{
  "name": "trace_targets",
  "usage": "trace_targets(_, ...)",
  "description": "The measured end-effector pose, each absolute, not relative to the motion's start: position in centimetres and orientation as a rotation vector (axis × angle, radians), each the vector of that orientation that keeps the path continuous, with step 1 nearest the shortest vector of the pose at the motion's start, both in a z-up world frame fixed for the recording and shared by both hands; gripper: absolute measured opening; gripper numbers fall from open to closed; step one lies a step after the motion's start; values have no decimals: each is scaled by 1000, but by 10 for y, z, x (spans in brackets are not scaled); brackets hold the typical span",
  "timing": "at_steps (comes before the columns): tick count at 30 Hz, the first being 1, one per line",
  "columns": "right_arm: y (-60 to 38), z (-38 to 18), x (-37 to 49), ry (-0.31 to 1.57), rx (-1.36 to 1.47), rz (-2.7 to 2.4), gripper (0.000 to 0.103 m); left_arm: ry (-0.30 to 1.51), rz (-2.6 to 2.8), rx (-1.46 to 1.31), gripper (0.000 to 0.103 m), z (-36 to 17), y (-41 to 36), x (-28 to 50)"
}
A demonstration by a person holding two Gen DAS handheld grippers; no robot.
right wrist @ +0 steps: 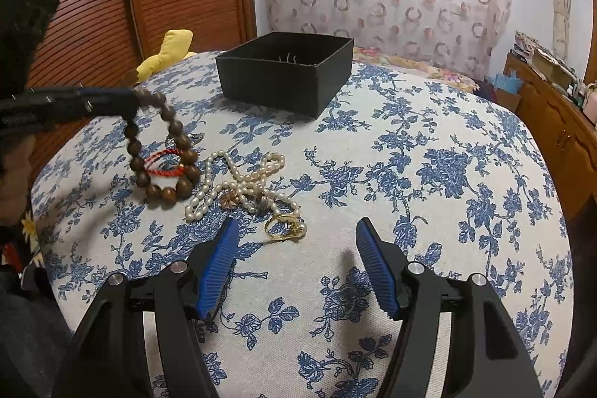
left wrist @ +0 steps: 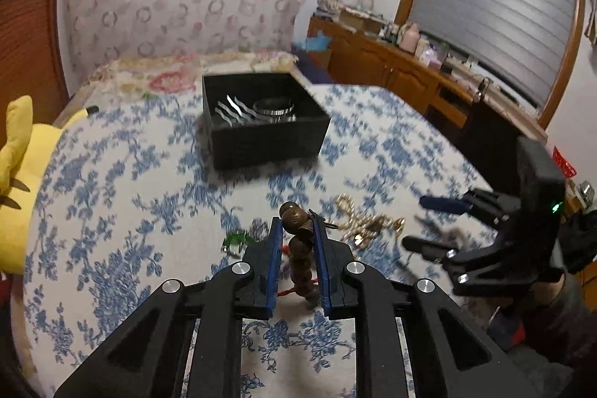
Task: Organize jewelry
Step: 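Grasp the brown bead bracelet with the left gripper and lift it, then grasp the red string bracelet with the right gripper while the left gripper holds the bead bracelet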
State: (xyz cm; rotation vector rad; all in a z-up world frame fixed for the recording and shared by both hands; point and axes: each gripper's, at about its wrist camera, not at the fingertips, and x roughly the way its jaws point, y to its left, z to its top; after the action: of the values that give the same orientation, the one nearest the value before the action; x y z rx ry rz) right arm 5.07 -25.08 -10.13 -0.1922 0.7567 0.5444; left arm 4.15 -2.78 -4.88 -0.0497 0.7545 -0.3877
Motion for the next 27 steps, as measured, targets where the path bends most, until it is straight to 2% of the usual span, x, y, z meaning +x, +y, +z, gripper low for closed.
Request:
trace_targets(18, -239, -99, 47, 753, -225, 559, 67, 646, -386, -101, 15, -7, -5, 31)
trace_targets(27, -191, -81, 46, 736, -248, 688, 55, 618, -334, -115, 15, -3, 21, 22)
